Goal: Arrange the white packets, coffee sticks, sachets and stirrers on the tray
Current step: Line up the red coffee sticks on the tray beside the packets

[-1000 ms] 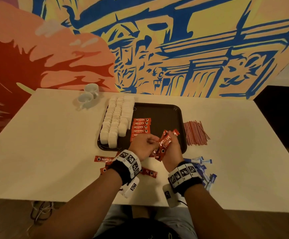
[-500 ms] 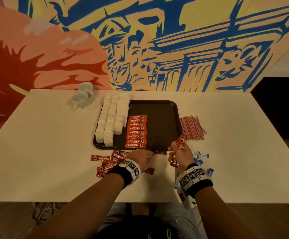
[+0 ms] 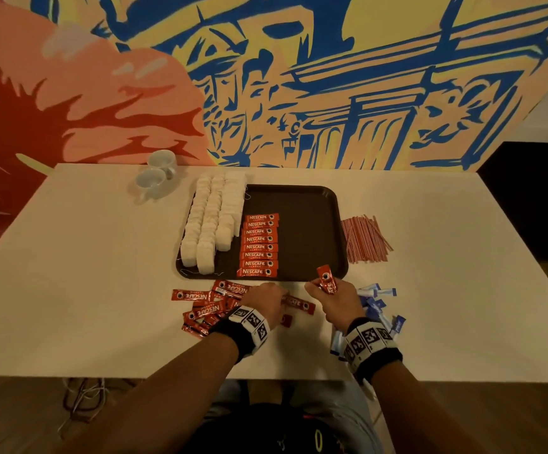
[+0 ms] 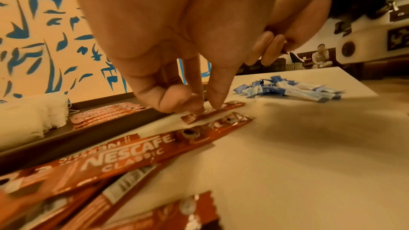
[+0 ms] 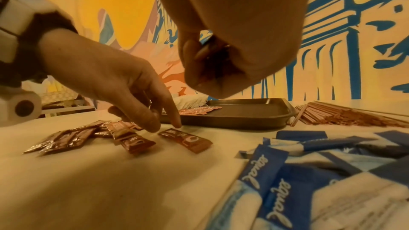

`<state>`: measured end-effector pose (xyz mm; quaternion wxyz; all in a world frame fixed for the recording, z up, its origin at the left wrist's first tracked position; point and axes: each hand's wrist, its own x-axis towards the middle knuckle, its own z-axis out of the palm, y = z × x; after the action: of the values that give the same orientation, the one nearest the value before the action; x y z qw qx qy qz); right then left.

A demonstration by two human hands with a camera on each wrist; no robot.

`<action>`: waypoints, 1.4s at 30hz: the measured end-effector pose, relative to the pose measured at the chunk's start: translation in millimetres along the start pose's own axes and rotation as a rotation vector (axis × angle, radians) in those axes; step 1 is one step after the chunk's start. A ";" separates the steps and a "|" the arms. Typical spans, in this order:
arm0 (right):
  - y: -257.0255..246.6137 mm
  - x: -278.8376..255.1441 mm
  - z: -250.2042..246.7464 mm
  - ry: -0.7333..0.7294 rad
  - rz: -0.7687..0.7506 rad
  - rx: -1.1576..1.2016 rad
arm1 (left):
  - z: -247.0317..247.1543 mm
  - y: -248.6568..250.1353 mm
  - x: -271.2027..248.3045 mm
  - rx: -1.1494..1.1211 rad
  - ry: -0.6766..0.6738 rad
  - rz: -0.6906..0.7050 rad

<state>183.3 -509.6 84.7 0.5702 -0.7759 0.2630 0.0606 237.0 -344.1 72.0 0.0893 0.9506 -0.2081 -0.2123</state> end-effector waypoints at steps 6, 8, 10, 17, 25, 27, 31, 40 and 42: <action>-4.6 -8.0 -1.9 -0.049 0.001 -0.095 | -8.5 2.7 4.9 0.071 -0.027 0.025; -6.1 -11.6 -2.3 -0.046 0.010 -0.088 | -11.8 4.5 8.1 0.126 -0.048 0.038; -8.1 -14.4 -3.6 -0.048 0.014 -0.070 | -17.2 5.8 9.3 0.152 -0.040 0.052; -13.3 -16.0 -2.7 -0.038 -0.013 -0.079 | -58.1 -24.2 -11.6 -0.214 0.286 -0.066; -20.6 -4.3 47.9 -0.252 -0.049 -0.543 | -70.2 -108.2 -48.2 -0.707 0.204 -0.351; -23.2 -2.2 63.6 -0.274 -0.064 -0.612 | -63.3 -124.8 -56.6 -0.733 0.217 -0.420; -27.7 -0.2 88.8 -0.273 -0.087 -0.726 | -47.1 -145.5 -75.1 -0.827 0.203 -0.506; -28.5 1.2 104.1 -0.238 -0.083 -0.971 | -29.0 -151.1 -103.1 -0.965 0.193 -0.371; -30.3 1.3 101.6 -0.252 -0.038 -0.972 | -26.3 -152.5 -103.2 -1.008 0.187 -0.376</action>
<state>219.8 -410.5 75.2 0.1712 -0.9431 0.1193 0.2587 218.2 -160.4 94.0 0.5124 0.8258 0.1019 -0.2124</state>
